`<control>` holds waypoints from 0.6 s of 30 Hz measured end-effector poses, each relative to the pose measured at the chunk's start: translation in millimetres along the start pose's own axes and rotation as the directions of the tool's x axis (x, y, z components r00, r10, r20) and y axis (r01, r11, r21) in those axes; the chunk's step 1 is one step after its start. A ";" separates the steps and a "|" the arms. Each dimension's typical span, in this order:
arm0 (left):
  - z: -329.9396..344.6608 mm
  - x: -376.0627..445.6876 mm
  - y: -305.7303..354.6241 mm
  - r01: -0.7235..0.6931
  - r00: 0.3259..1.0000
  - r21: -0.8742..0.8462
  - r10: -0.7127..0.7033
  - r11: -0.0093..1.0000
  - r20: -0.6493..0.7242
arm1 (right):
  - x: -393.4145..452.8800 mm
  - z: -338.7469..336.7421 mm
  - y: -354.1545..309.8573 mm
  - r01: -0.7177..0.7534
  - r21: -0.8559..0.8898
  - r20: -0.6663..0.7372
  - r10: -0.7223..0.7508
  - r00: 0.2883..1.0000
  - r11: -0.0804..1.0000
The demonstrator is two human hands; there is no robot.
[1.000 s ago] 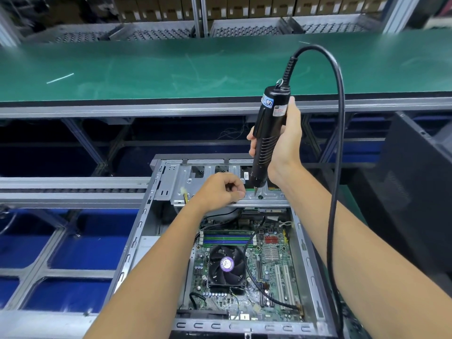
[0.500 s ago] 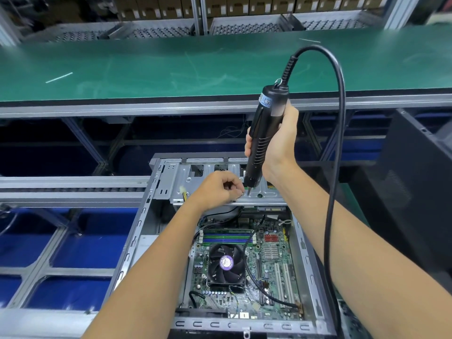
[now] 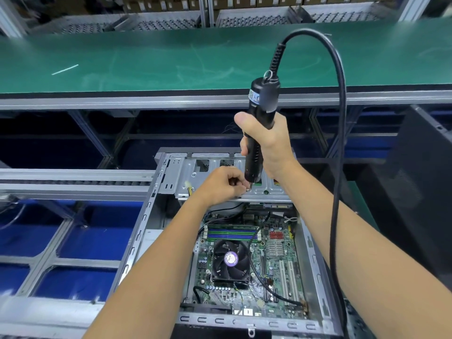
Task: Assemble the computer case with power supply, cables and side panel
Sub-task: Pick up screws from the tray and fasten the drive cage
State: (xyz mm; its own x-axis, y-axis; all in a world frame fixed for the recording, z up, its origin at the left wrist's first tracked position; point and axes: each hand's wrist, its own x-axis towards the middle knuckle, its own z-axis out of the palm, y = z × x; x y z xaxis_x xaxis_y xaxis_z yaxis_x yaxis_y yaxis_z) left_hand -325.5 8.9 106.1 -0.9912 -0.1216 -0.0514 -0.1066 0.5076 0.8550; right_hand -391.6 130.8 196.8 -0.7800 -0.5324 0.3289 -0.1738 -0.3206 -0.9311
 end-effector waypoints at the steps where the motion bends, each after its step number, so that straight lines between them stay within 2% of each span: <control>1: -0.7 -0.2 0.4 0.003 1.000 -0.012 -0.003 1.000 0.000 | 0.4 -0.1 -0.3 0.029 -0.025 -0.003 -0.029 1.000 0.999; 8: -1.1 -0.7 3.1 0.013 1.000 -0.061 -0.013 0.998 0.004 | -0.8 1.2 4.1 0.021 -0.024 -0.070 -0.023 0.997 0.999; 18: -0.9 2.2 -1.6 -0.008 1.000 -0.039 0.008 0.999 -0.013 | -0.5 3.1 6.7 0.011 -0.001 -0.055 -0.011 0.998 1.000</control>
State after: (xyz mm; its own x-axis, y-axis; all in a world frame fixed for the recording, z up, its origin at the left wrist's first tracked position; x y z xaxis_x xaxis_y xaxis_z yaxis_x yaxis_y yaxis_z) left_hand -327.4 7.1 105.1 -0.9909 -0.1288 -0.0382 -0.0954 0.4748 0.8749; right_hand -390.6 126.4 190.9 -0.8099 -0.4851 0.3298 -0.1829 -0.3252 -0.9278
